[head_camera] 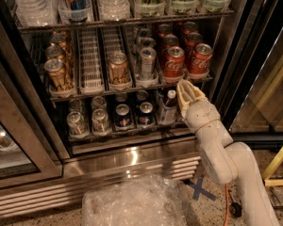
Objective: Pick coke can from middle shelf of fridge
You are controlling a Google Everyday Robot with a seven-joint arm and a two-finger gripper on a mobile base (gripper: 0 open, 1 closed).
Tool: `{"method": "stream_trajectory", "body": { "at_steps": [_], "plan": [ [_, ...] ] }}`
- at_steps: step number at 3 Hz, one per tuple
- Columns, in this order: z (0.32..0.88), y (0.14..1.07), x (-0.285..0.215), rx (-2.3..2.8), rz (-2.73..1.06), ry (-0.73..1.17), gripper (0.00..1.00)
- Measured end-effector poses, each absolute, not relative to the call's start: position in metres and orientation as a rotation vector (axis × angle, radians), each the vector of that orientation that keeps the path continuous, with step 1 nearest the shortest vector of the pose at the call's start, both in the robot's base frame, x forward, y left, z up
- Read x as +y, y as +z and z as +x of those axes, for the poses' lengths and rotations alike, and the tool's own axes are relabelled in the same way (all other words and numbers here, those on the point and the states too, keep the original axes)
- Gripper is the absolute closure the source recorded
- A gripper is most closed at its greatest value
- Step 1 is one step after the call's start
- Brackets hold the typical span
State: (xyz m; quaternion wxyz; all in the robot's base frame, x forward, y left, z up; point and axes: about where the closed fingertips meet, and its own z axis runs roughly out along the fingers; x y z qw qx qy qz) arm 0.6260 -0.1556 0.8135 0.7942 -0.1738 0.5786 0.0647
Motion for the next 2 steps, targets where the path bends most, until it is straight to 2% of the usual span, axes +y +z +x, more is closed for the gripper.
{"method": "stream_trajectory", "body": {
  "at_steps": [2],
  "plan": [
    [0.6312,0.8113,-0.1501,1.261,-0.376,0.167,0.36]
  ]
}}
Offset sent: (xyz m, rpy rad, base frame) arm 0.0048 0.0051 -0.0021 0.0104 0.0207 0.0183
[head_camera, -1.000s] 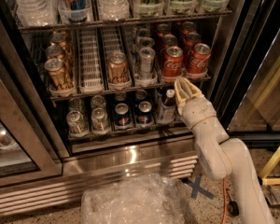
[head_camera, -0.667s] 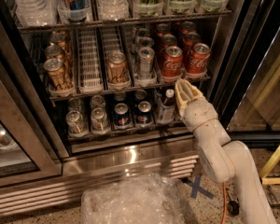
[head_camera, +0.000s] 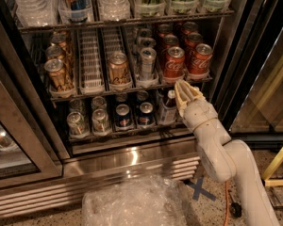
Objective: Pick coke can from middle shelf of fridge
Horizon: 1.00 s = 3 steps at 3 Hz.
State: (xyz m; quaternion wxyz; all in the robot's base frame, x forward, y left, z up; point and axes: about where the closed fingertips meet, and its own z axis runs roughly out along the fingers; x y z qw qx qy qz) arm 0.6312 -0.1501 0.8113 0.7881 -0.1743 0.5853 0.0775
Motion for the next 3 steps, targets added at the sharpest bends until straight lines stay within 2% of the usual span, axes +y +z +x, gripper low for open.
{"method": "stream_trajectory", "body": {
  "at_steps": [1,2,3],
  "plan": [
    [0.6382,0.8145,-0.1464,1.261,-0.374,0.165,0.14],
    [0.6476,0.8147,-0.1392,1.268,-0.381,0.157,0.15],
    [0.6415,0.8077,-0.1425,1.274,-0.376,0.165,0.31]
  ]
}}
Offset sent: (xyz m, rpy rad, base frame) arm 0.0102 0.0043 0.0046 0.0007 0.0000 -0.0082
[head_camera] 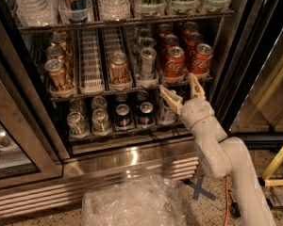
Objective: Pick coke can from middle shelf of fridge
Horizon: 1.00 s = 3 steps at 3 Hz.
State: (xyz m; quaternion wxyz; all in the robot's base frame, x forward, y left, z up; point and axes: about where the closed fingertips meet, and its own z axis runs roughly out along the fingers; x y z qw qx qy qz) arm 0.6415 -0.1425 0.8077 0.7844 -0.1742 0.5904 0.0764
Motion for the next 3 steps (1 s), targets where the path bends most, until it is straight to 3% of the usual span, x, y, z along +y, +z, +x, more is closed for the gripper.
{"method": "stream_trajectory", "body": {
  "at_steps": [1,2,3],
  "plan": [
    [0.657,0.809,-0.144,1.284,-0.357,0.148,0.48],
    [0.669,0.812,-0.142,1.283,-0.357,0.113,0.48],
    [0.670,0.812,-0.142,1.282,-0.359,0.107,0.30]
  ]
}}
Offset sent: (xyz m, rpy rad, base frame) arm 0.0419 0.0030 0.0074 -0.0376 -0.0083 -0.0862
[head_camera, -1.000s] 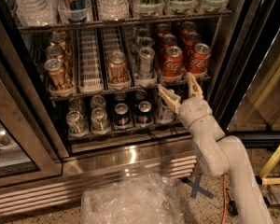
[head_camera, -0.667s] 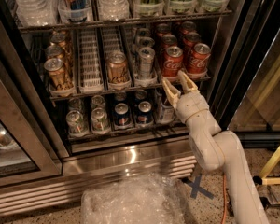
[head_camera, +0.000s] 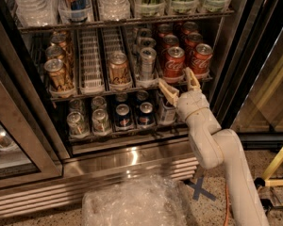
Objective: Pick coke can from middle shelf of fridge
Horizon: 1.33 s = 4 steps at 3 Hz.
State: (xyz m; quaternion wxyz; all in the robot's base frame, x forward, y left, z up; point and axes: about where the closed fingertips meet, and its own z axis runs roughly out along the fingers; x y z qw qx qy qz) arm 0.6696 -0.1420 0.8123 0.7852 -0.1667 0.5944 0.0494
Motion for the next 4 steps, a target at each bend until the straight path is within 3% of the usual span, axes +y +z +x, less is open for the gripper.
{"method": "stream_trajectory", "body": {
  "at_steps": [2,4],
  "plan": [
    [0.681,0.825,-0.128,1.270,-0.382,0.093,0.30],
    [0.693,0.841,-0.109,1.262,-0.389,0.091,0.62]
  ]
}}
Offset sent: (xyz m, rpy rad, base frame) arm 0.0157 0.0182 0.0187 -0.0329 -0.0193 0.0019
